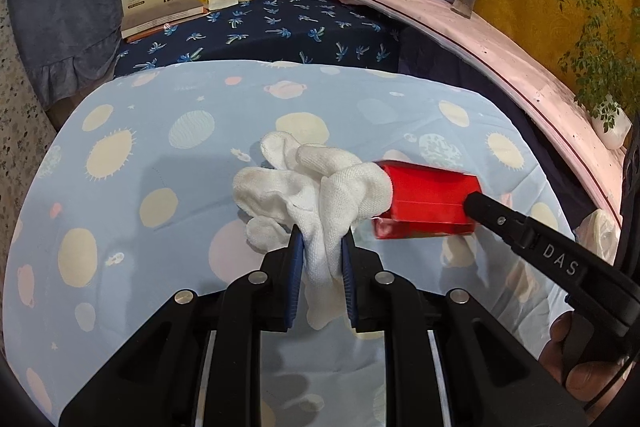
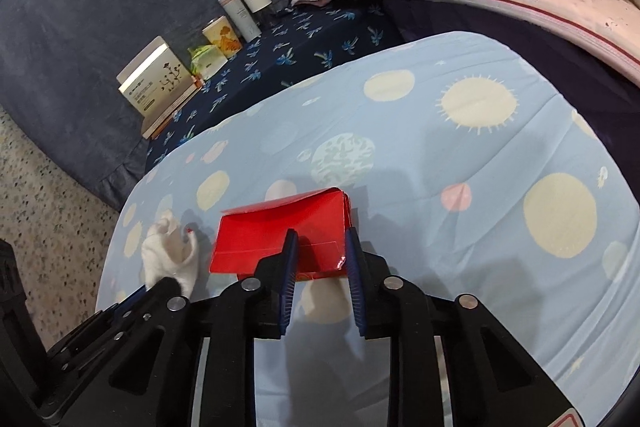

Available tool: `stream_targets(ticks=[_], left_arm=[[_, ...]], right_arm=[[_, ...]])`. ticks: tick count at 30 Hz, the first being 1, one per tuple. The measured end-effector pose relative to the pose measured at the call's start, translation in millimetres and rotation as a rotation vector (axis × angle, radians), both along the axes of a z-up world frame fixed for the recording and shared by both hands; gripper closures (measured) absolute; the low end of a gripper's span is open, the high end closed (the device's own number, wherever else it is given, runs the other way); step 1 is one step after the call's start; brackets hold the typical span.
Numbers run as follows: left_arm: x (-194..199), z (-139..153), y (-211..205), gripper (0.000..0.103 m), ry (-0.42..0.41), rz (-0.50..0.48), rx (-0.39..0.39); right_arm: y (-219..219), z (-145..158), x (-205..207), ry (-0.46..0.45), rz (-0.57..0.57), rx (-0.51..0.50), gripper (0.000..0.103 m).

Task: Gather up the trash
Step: 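Grasp the white glove with the left tool while the right tool grasps the red card, then carry the glove and red card over the bin and open both tools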

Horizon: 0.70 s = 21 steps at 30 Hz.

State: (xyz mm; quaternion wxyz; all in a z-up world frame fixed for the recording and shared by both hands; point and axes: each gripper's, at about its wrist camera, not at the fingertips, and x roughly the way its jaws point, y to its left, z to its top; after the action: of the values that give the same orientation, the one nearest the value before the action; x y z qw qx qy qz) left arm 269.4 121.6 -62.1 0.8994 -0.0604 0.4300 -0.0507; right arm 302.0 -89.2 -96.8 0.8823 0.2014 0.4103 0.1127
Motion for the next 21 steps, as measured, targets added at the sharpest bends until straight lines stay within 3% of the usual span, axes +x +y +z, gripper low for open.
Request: stream_targets(ticks=[6, 9, 13, 21], left_arm=[[-8, -2, -7, 0.085, 0.005, -0.016, 0.003], [-12, -2, -7, 0.085, 0.009, -0.011, 0.003], [-15, -2, -6, 0.085, 0.011, -0.004, 0.005], [-24, -2, -8, 0.086, 0.016, -0.004, 0.01]], right_arm=[[7, 1, -14, -0.001, 0.041, 0.008, 0.082], [10, 1, -18, 0.001, 0.06, 0.005, 0.092], [9, 3, -24, 0.004, 0.072, 0.037, 0.097], [8, 14, -41, -0.021, 0.098, 0.07, 0.099]])
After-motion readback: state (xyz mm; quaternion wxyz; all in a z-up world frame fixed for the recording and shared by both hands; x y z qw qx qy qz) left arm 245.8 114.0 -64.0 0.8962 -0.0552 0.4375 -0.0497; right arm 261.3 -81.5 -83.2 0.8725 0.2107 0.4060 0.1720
